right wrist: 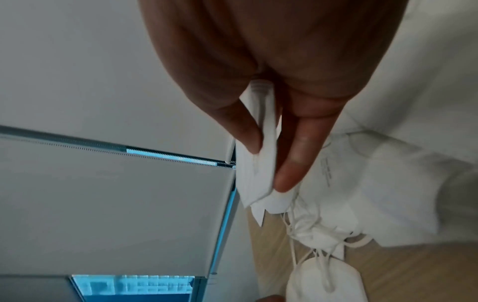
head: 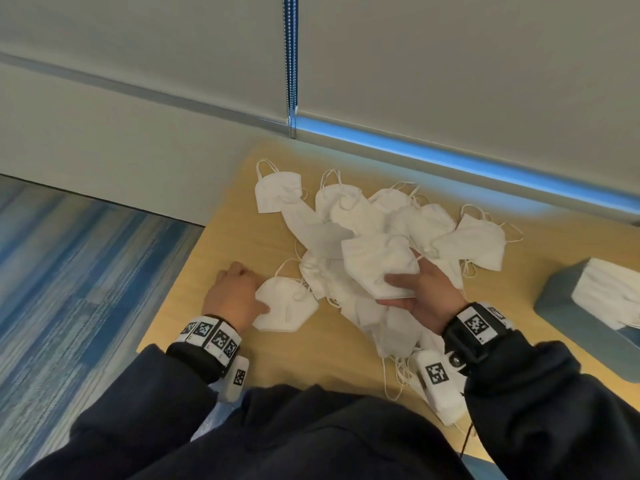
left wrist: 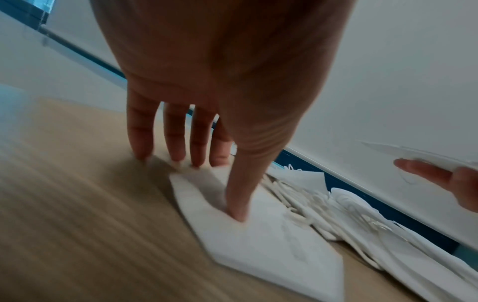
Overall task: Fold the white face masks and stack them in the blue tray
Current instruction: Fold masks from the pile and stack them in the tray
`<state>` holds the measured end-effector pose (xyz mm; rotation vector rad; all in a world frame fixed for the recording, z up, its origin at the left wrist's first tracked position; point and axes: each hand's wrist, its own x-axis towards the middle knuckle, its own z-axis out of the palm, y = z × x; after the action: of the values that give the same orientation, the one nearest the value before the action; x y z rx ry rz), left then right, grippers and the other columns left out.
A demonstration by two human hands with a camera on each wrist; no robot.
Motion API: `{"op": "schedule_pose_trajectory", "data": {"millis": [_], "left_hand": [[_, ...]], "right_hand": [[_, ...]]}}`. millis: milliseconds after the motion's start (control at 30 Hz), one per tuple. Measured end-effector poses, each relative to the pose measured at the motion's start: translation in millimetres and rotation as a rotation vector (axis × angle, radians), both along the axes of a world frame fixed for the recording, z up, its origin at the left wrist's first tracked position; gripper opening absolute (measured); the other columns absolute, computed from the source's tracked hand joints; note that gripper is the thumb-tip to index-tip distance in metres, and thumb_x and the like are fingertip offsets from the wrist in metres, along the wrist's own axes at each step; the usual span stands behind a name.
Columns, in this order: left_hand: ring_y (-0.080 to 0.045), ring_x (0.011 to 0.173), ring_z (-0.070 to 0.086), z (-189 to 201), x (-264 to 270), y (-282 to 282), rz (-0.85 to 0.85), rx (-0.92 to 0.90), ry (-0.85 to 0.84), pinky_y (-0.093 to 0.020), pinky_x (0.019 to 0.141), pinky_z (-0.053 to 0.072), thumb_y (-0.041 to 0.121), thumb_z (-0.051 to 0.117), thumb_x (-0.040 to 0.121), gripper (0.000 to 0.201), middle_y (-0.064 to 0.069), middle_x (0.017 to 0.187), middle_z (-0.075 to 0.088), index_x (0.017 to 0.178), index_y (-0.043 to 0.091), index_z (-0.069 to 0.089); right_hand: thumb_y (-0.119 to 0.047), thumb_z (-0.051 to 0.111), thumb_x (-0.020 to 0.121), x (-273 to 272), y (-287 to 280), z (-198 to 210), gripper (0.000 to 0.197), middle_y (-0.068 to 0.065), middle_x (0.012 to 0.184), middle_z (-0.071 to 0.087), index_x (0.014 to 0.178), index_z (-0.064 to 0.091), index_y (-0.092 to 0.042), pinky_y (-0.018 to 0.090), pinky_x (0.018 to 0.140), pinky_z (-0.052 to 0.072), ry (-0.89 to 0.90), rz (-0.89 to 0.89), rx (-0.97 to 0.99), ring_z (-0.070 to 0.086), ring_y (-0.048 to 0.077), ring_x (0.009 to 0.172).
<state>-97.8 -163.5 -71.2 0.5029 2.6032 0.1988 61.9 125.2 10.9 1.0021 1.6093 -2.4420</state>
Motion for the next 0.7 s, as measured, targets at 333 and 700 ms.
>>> {"op": "schedule_pose_trajectory", "data": {"millis": [333, 700], "left_hand": [[-0.006, 0.088, 0.066, 133.2, -17.0, 0.2, 0.167, 0.726, 0.007, -0.024, 0.069, 0.047, 0.017, 0.077, 0.088, 0.027, 0.011, 0.1, 0.072, 0.112, 0.024, 0.066], [-0.004, 0.098, 0.062, 117.5, 30.1, 89.0, -0.187, 0.787, -0.19, -0.023, 0.079, 0.043, 0.022, 0.065, 0.097, 0.009, 0.015, 0.105, 0.067, 0.104, 0.026, 0.068]], "right_hand": [[-0.018, 0.07, 0.094, 13.7, -21.8, -0.9, 0.044, 0.017, 0.124, 0.072, 0.135, 0.059, -0.004, 0.052, 0.089, 0.06, -0.083, -0.238, -0.177, 0.069, 0.034, 0.115], [-0.014, 0.046, 0.099, 10.6, -51.5, 25.7, 0.036, 0.019, 0.122, 0.07, 0.124, 0.068, -0.001, 0.043, 0.09, 0.059, 0.188, -0.137, -0.354, 0.067, 0.034, 0.113]]}}
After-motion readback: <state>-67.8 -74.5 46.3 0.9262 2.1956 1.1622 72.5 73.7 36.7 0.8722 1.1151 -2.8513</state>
